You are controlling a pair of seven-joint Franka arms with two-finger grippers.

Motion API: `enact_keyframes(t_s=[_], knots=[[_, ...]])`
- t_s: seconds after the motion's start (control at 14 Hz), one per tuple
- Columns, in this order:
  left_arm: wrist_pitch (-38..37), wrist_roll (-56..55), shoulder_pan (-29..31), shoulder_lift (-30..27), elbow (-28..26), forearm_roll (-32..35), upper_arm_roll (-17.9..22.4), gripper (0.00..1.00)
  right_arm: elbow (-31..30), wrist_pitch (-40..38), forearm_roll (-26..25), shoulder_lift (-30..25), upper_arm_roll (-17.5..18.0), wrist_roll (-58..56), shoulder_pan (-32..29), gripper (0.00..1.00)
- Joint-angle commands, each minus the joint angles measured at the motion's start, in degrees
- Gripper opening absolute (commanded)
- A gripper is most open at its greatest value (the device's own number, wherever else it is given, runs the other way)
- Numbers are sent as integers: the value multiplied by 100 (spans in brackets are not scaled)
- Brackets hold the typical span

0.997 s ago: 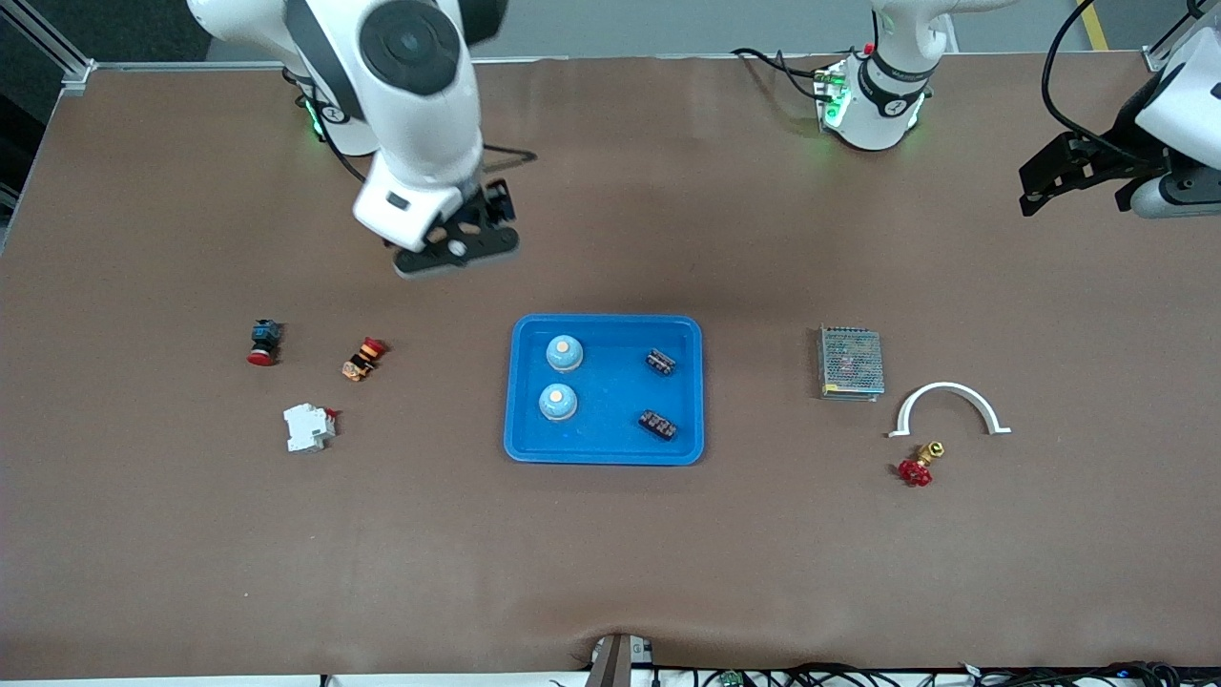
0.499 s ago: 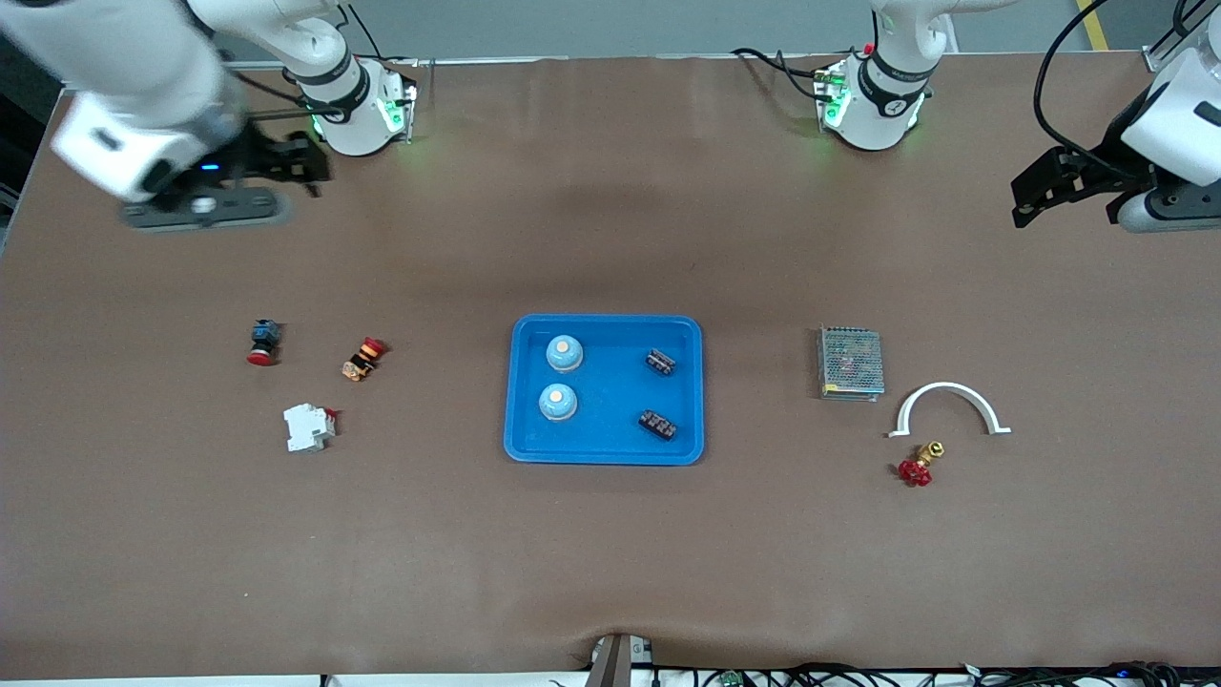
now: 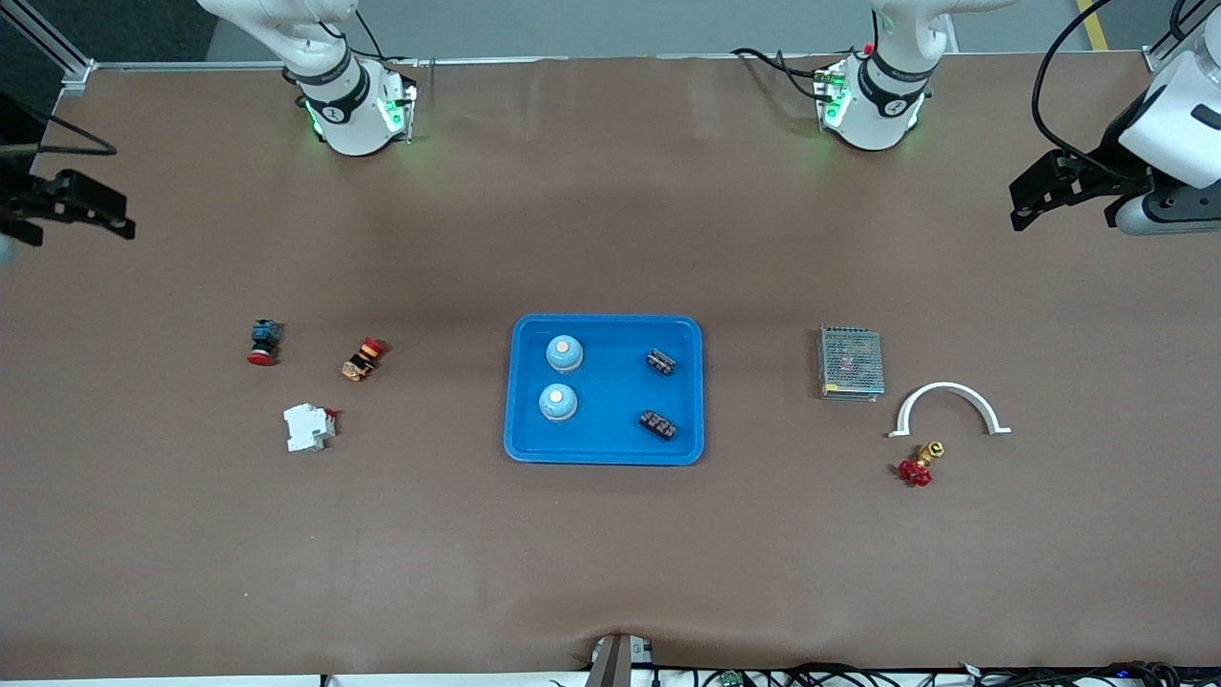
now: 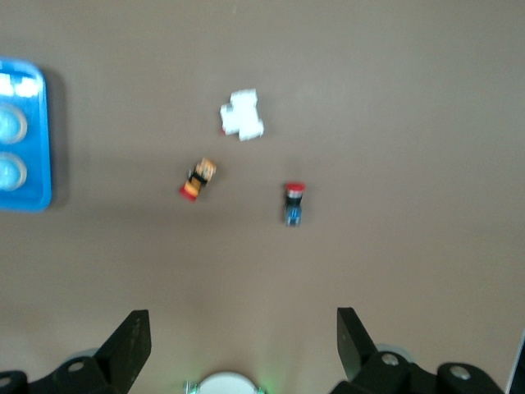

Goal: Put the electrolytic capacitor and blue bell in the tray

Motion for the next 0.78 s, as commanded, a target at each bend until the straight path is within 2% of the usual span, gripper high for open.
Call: enact_keyframes(t_s=[0.0, 0.14, 0.36, 0.5, 0.71], knots=[[48, 146, 36, -110, -66, -92, -10, 100, -5, 471, 137, 194, 127, 69, -295, 100], [48, 146, 45, -145, -74, -92, -2, 100, -58, 728, 155, 256, 127, 252, -287, 100], [4, 146, 54, -206, -57, -92, 42, 100, -75, 641, 155, 230, 162, 948, -173, 100], [4, 146, 54, -224, -57, -92, 51, 100, -267, 552, 182, 12, 180, 939, -164, 100], [-49, 155, 54, -242, -48, -92, 51, 100, -943, 745, 383, -498, 171, 913, -181, 100]])
